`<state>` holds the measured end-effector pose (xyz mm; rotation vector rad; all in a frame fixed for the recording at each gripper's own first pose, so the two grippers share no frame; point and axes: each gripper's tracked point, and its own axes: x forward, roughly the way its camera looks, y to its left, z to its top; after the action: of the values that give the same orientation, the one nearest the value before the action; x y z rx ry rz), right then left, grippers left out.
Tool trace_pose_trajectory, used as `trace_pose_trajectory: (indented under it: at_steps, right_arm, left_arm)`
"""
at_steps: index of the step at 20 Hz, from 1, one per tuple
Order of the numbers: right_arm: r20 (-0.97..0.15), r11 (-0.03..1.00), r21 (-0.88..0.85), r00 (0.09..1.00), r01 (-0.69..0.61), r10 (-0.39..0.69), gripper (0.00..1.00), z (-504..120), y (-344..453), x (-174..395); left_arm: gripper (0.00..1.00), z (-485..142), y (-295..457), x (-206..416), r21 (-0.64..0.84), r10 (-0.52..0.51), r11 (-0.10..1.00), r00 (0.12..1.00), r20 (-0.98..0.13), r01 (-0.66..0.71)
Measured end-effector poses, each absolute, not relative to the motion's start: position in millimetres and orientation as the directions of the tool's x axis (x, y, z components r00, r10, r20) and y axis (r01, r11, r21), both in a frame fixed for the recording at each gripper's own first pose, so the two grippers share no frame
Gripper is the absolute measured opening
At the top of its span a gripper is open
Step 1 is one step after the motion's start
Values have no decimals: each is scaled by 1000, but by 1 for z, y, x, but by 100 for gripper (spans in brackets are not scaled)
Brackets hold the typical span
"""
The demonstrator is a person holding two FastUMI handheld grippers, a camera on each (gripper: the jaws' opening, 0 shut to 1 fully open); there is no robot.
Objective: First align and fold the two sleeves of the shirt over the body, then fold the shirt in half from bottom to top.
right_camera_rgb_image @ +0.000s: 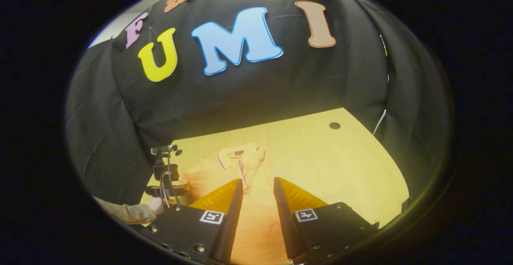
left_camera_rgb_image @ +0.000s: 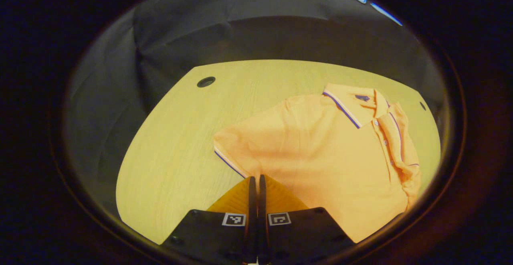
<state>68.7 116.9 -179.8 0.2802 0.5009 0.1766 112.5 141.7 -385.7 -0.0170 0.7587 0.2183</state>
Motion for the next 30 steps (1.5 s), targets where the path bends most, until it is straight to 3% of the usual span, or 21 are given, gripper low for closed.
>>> trace_pose_trajectory:
  at_steps: [4,10,15,16,18,22,25,26,28,29,30]
  right_arm:
    - [-445,945,317,867,-83,226,49,-181,112,65]
    - [-441,940,331,868,-80,229,49,-190,114,61]
    - [-442,941,332,870,-66,217,49,-195,108,56]
    - [-443,940,336,870,-60,214,54,-197,107,55]
    - [-450,939,342,868,-48,208,49,-201,104,53]
    - [-462,934,356,864,-26,200,49,-208,97,48]
    - [-469,931,364,861,-15,197,49,-214,93,48]
    - [-471,932,363,860,-14,197,45,-216,93,48]
    - [-478,933,361,855,-16,200,49,-220,92,49]
    - [-482,933,360,852,-19,204,49,-223,92,49]
    - [-486,934,357,849,-23,207,49,-227,93,48]
  left_arm:
    - [6,-349,128,127,130,187,982,765,-616,-136]
    - [6,-300,50,147,182,49,982,850,-525,56]
    - [6,-305,-9,144,184,-40,969,835,-548,167]
    - [6,-311,-16,142,188,-49,965,828,-558,184]
    - [7,-322,-30,136,192,-74,955,811,-581,225]
    - [9,-346,-45,126,177,-114,942,766,-633,286]
    - [24,-349,-43,121,134,-139,947,751,-645,291]
    - [28,-350,-43,117,121,-148,948,744,-651,294]
    - [55,-348,-40,110,91,-173,949,739,-651,303]
    - [84,-345,-36,106,82,-179,950,741,-648,301]
    - [87,-340,-31,103,82,-174,953,747,-642,292]
